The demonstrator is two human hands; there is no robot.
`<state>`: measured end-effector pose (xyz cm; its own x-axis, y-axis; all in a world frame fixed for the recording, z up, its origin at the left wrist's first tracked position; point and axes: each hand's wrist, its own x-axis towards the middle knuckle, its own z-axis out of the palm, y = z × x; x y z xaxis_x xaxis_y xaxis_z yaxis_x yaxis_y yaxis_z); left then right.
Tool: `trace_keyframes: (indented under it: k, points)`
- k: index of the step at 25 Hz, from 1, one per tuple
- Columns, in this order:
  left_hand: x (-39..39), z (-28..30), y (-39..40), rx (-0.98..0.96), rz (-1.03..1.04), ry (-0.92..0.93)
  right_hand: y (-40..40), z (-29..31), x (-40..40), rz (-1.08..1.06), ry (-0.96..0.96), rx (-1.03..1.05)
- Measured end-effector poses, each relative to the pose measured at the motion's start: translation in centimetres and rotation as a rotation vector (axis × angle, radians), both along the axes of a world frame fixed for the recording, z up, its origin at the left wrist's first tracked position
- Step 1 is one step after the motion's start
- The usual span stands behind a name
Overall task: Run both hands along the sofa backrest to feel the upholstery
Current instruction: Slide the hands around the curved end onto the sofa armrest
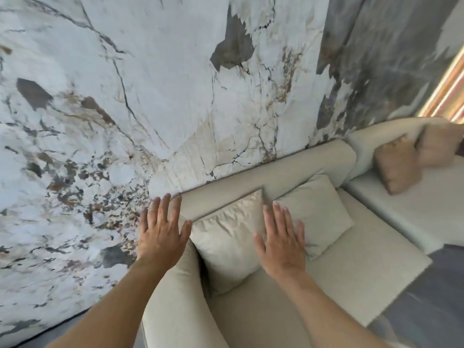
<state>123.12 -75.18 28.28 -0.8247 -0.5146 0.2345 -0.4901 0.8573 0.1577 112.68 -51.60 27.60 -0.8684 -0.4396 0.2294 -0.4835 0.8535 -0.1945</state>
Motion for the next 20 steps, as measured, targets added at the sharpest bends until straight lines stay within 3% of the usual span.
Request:
trace_keyframes:
  k: [9,15,20]
  points:
    - [-2.6,0.3,-1.7,0.034,-0.386,-0.025,-0.6,1.2,5.9,-0.376,-0.034,0.082]
    - [-2.4,1.8,1.0,-0.041,-0.541,-0.024,1.8,0.7,8.6,-0.516,-0.023,0.057]
    - [-2.5,1.5,-1.2,-0.079,-0.648,-0.034,0.1,1.0,10.3,-0.613,-0.014,0.080]
